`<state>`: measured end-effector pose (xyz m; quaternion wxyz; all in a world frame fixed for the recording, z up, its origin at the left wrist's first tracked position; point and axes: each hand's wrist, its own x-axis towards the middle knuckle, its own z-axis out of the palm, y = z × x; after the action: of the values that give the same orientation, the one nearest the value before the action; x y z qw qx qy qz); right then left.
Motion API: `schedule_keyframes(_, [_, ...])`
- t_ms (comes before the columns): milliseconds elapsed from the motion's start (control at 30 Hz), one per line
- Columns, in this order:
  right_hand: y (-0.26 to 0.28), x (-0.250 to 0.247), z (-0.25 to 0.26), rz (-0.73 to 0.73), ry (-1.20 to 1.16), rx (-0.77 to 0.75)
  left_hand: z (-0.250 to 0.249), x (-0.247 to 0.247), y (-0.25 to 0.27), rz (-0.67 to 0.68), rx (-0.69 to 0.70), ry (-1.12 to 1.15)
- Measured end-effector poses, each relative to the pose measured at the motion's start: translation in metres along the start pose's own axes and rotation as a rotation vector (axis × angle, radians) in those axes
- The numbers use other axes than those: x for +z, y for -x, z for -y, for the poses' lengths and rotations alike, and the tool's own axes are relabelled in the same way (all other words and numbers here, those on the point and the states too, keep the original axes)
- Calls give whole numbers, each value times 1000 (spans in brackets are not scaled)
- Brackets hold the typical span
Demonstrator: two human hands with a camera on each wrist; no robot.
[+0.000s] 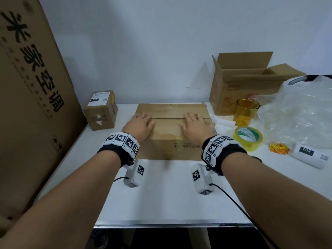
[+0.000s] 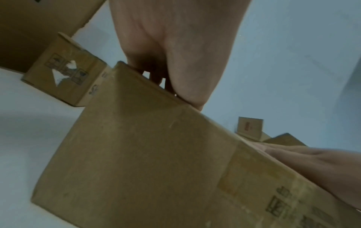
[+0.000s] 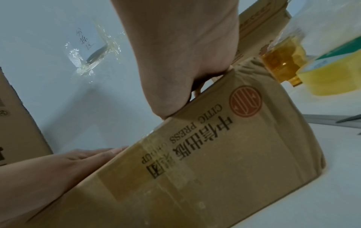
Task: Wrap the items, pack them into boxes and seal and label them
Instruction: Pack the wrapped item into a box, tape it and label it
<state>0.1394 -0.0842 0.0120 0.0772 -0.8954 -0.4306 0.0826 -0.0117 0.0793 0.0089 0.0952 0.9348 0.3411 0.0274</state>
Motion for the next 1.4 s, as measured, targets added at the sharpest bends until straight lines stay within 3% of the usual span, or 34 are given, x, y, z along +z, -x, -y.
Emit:
schedule_keyframes(200, [7,-2,-11,-76,-40,-12,-3,6,3,-7,-18,57])
schedule_keyframes(367, [9,0,-27,-165,-232,208,-4,5,13,-20,-118,199])
schedule_keyframes(467, [10,-4,-33,-200,-337,213,-5,3,13,-31,-141,204])
schedule_keyframes(733, [17,-6,-55,-256,-218,324,-40,6,27,-47,-111,126])
schedule_keyframes(867, [22,-2,-54,-221,-156,323,-49,4,32,-31,-125,44])
schedule_keyframes(1100, [24,-6,-52,-157,-95,139,-52,2,23,10,-132,-47])
schedule_keyframes(1400, [22,1,-45,-125,-36,89,-52,11,11,5,31,-51])
